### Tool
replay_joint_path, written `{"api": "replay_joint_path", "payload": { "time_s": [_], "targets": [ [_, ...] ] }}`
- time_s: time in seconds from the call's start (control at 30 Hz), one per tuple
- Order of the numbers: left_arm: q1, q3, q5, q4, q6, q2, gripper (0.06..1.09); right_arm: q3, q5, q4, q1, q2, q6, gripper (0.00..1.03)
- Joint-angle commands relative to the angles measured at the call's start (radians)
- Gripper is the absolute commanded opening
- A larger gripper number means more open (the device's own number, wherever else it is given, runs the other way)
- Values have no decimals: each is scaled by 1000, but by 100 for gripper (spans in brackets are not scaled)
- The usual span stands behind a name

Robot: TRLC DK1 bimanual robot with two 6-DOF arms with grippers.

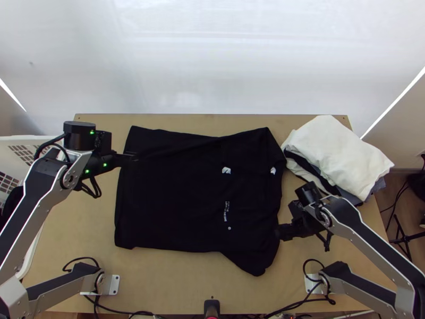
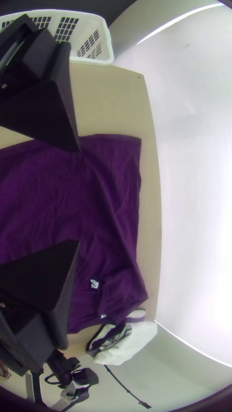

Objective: Fold the t-shirt

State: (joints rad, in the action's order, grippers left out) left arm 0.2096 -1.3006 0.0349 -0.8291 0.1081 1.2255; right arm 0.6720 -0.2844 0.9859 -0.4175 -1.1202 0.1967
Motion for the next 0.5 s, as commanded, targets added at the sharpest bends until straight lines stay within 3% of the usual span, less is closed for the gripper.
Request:
{"api": "replay_joint_path", "payload": {
  "time_s": [0.0,0.23,0.37,0.47],
  "targets": [
    [4,-12,-9,-10,2,-1,104,12,-1,-27,2,-90,-22,53],
    [7,-9,-9,-30,-7,2,104,24,-2,-62,-10,-155,-20,53],
    [19,-5,-9,-208,-94,28,104,23,-2,-66,-30,-168,-20,52],
    [25,23,-10,-315,-162,43,104,17,-4,-81,-46,-171,-22,39]
  ]
}}
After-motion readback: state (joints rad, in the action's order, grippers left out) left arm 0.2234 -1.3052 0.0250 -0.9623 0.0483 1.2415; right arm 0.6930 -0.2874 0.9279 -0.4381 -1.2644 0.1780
